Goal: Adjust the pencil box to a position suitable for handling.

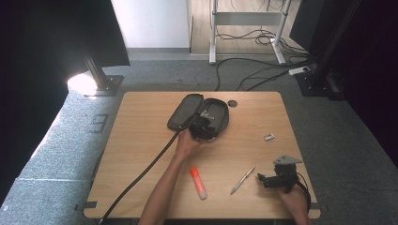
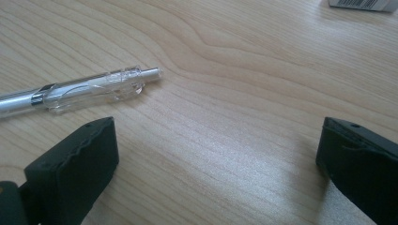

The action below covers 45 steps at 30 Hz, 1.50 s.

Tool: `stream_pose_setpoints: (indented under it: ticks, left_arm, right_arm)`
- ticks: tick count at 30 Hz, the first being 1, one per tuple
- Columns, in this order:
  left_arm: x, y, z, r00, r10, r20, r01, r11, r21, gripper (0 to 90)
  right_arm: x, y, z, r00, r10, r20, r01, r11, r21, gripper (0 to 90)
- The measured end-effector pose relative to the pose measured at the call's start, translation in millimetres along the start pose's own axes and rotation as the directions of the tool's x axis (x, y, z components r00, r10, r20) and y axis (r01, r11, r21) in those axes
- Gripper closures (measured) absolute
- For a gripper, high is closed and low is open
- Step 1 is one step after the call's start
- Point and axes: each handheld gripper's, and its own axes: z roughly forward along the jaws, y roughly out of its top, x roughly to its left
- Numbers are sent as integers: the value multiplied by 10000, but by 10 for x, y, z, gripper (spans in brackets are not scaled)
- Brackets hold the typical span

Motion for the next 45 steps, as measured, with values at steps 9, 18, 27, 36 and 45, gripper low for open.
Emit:
stream_pose_setpoints:
  ticks: [9,18,27,36,45]
  left_arm:
    - [-33,-36,85,9967,540,-608,-511,9976,475,763]
    - [-58,-28,63,9956,681,-639,-654,9969,444,881]
    - [-164,-27,50,9942,1025,-338,-1008,9938,473,883]
    - [-318,-24,9,9919,1266,43,-1266,9910,442,882]
    - [-474,-71,-15,9880,1515,297,-1528,9871,486,882]
  right_arm:
    - [0,0,0,10000,3,-1,-3,10000,0,0]
    - [0,0,0,10000,2,-1,-2,10000,-1,0]
    - [0,0,0,10000,2,-1,-2,10000,2,0]
    - [0,0,0,10000,0,-2,0,10000,1,0]
    - [1,0,0,10000,3,-1,-3,10000,0,0]
